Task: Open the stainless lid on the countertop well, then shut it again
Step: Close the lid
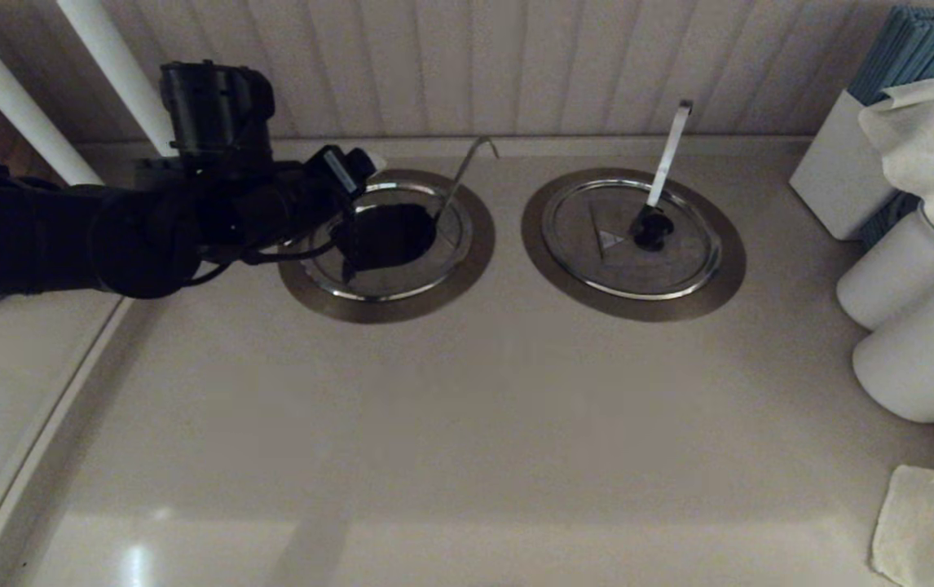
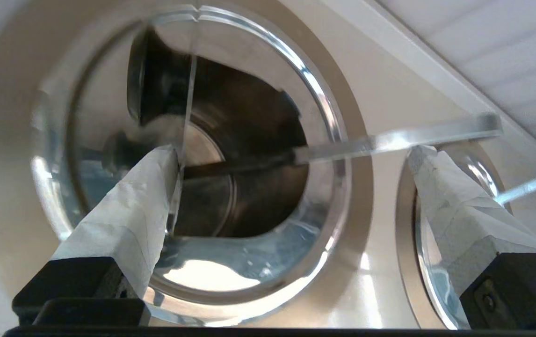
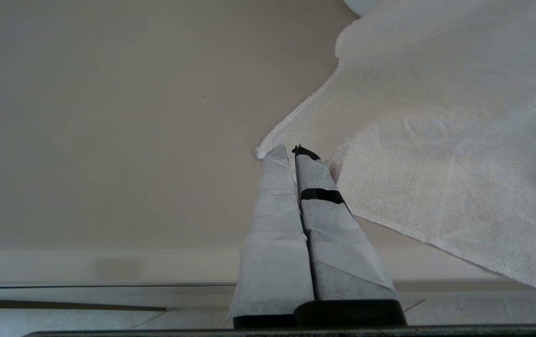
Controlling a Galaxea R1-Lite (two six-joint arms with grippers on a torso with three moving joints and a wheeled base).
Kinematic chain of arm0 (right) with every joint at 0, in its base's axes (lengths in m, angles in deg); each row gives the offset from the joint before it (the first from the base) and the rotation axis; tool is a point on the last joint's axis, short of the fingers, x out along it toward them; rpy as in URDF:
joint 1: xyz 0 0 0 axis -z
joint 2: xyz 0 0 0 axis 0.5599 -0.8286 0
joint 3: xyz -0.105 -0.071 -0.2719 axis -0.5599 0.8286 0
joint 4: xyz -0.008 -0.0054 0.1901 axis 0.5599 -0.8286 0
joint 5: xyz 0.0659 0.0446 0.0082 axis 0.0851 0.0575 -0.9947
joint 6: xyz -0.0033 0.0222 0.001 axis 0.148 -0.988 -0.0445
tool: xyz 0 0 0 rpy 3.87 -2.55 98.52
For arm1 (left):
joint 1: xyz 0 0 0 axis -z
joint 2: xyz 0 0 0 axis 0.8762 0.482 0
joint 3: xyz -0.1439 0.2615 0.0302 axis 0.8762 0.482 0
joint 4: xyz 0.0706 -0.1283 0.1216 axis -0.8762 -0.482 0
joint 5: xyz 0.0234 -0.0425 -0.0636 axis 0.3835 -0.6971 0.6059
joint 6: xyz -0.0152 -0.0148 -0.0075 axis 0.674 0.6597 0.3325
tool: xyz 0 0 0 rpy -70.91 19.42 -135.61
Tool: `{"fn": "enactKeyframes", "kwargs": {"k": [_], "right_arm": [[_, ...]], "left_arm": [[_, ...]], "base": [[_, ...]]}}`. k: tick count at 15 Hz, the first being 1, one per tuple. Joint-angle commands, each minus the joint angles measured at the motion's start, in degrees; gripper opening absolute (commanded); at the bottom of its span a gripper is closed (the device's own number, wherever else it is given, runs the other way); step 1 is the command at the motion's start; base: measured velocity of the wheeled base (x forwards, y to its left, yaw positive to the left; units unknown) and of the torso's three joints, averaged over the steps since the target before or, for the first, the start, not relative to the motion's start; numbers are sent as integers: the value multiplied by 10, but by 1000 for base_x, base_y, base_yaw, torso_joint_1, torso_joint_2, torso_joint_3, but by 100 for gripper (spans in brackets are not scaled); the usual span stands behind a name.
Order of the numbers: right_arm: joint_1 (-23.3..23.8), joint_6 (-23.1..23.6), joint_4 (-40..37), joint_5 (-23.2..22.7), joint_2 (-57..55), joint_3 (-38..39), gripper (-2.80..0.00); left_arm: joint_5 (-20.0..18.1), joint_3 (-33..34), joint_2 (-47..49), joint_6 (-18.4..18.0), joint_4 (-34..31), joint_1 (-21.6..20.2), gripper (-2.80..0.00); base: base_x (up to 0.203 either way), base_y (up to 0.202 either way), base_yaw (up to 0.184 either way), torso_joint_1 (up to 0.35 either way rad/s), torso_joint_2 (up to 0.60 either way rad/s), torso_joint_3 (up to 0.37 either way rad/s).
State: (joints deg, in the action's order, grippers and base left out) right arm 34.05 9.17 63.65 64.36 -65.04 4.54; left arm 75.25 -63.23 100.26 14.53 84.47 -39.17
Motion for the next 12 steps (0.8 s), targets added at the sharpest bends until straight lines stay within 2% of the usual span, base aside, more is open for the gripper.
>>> {"fn": "enactKeyframes", "kwargs": {"k": [1, 12], "right_arm": [[0, 0, 0, 0, -1, 0, -280], [0, 0, 0, 0, -1, 0, -280]], "left_arm": [[1, 2, 1, 3, 1, 6, 0], [2, 11, -1, 3, 1, 41, 0]], "base": [[0, 0, 0, 0, 0, 0], [0, 0, 0, 0, 0, 0]]}}
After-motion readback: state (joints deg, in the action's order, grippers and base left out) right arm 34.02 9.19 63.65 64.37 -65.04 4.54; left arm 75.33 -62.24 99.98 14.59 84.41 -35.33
